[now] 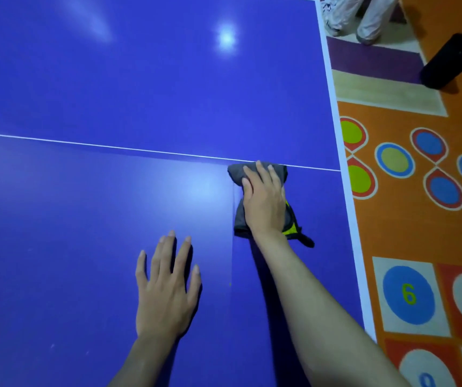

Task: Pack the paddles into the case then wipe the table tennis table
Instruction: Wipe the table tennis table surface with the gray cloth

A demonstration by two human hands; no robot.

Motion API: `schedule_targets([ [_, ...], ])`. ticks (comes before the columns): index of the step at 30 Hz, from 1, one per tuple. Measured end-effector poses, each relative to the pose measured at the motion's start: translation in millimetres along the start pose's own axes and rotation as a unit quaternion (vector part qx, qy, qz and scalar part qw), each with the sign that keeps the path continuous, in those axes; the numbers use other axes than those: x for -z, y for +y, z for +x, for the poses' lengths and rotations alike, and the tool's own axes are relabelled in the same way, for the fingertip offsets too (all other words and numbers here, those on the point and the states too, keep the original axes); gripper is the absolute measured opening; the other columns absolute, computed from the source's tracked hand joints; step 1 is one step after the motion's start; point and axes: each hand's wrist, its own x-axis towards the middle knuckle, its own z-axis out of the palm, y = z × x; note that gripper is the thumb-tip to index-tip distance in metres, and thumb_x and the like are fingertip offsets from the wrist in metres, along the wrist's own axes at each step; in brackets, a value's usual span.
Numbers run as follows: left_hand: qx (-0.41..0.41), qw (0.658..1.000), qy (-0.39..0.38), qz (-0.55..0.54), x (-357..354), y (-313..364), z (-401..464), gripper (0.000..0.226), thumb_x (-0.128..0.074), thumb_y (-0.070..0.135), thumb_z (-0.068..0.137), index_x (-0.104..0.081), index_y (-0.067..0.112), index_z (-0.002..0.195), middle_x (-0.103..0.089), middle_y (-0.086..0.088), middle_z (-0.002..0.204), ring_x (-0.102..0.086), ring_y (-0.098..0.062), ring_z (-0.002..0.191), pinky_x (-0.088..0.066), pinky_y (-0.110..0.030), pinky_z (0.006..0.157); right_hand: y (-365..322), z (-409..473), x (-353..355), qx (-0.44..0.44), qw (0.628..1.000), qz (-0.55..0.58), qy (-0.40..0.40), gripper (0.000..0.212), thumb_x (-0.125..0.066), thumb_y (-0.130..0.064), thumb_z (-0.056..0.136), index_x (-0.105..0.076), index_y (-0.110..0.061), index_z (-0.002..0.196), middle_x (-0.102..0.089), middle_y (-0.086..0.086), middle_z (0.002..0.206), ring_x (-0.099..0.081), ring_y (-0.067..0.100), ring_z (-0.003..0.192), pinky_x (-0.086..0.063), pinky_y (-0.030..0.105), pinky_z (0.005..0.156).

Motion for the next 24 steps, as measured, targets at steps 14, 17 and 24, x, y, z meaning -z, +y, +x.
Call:
schedule_targets([
  [14, -0.031, 0.999, -0.009, 0.018, -2.3, -5.7, 1.8, 0.056, -0.016, 0.039, 0.109, -0.027, 0.022, 0.161, -0.025, -0.01, 0.168, -0.022, -0.028, 0.157, -0.014, -0.06, 0.124, -21.7, -59.6, -2.5, 0.025, 1.0, 0.015, -0.004, 0.038, -0.045, -0.037, 0.109, -0.058, -0.031, 0.145, -0.042, -0.008, 0.162, -0.025, 0.017, 0.155, -0.032, 0.051, 0.118],
  [17, -0.038, 0.999, -0.003, 0.007, -1.9, -6.7, -1.3, 0.054, -0.014, 0.035, 0.11, -0.027, 0.021, 0.161, -0.026, -0.01, 0.167, -0.02, -0.029, 0.157, -0.013, -0.059, 0.123, -29.6, -131.8, 1.2, 0.037, 0.999, 0.002, -0.01, 0.039, -0.045, -0.037, 0.11, -0.056, -0.032, 0.147, -0.041, -0.009, 0.163, -0.024, 0.015, 0.155, -0.033, 0.046, 0.119],
  [24, -0.036, 0.992, 0.078, -0.095, 17.5, -29.2, 2.3, 0.039, -0.041, 0.025, 0.108, -0.046, 0.018, 0.146, -0.048, -0.005, 0.154, -0.039, -0.026, 0.148, -0.026, -0.053, 0.119, -54.6, -296.0, 4.4, 0.015, 0.999, -0.039, 0.014, 0.042, -0.037, -0.04, 0.109, -0.054, -0.035, 0.147, -0.041, -0.012, 0.162, -0.03, 0.015, 0.154, -0.043, 0.044, 0.116],
])
